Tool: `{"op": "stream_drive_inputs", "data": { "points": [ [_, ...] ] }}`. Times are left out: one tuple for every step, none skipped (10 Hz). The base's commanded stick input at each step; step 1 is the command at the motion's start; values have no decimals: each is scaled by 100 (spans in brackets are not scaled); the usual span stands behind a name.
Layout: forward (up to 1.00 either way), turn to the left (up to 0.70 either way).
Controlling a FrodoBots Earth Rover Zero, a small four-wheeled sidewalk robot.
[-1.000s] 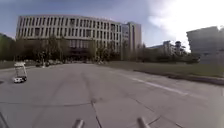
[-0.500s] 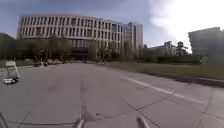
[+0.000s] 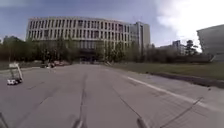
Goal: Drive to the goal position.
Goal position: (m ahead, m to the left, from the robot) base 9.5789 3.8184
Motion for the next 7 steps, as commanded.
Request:
{"op": "stream_drive_inputs", "data": {
  "points": [
    [100,0],
    [100,0],
    [100,8],
    [100,27],
    [100,15],
    [100,0],
    [100,0]
  ]
}}
